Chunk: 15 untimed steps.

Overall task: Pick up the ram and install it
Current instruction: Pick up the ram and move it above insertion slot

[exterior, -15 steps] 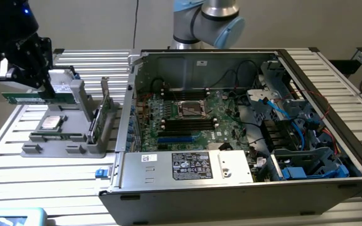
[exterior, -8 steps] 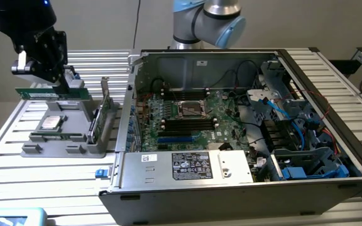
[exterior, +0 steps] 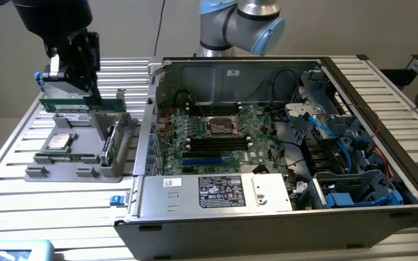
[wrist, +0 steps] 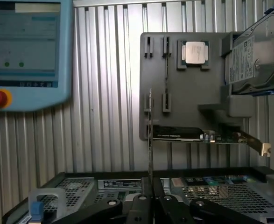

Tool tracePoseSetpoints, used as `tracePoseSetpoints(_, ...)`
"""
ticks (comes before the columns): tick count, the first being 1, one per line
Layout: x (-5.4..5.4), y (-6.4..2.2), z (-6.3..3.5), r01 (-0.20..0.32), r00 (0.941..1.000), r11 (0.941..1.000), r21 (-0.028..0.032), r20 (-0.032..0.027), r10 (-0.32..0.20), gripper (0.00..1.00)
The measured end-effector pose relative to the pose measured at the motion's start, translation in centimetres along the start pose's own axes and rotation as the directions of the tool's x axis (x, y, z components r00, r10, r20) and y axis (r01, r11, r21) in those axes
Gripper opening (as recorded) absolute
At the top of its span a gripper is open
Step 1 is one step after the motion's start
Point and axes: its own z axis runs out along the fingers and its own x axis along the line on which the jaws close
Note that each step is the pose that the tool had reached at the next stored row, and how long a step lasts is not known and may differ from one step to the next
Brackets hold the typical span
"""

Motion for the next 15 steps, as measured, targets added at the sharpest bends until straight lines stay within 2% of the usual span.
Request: tracePoseSetpoints(15,-0.2,-6.88,-0.67,0.000,1.0000,1.0000,-0.0001,0.0005,0.000,0.12)
